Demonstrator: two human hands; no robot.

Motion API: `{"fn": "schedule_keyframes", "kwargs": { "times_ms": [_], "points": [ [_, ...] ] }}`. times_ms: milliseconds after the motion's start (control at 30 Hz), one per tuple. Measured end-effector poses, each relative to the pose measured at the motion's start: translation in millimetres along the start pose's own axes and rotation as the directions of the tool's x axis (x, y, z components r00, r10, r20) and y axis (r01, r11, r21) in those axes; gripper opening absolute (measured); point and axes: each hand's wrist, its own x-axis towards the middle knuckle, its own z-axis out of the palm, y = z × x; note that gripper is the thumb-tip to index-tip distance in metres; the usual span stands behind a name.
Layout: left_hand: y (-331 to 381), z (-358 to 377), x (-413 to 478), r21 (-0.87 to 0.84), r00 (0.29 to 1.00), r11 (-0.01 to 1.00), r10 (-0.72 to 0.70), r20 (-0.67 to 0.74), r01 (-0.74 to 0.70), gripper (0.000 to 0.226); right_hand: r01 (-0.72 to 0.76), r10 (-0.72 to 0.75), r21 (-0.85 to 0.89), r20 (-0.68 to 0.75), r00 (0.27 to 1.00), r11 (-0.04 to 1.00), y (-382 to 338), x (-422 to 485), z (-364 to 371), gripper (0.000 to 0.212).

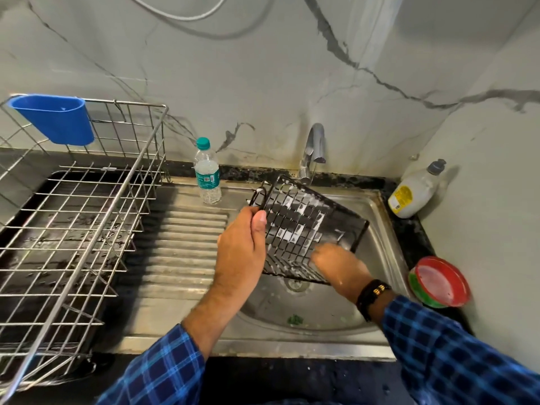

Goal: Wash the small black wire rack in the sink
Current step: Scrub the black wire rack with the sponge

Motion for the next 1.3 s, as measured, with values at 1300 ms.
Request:
{"fn": "schedule_keyframes", "kwargs": {
  "times_ms": [1300],
  "points": [
    [-42.5, -14.6, 22.8, -0.050, 0.991, 0.995, -0.089, -0.103, 0.085, 0.028, -0.349, 0.343, 0.265, 0.069, 0.937, 0.899, -11.2, 25.2, -45.8, 0.015]
  ]
}}
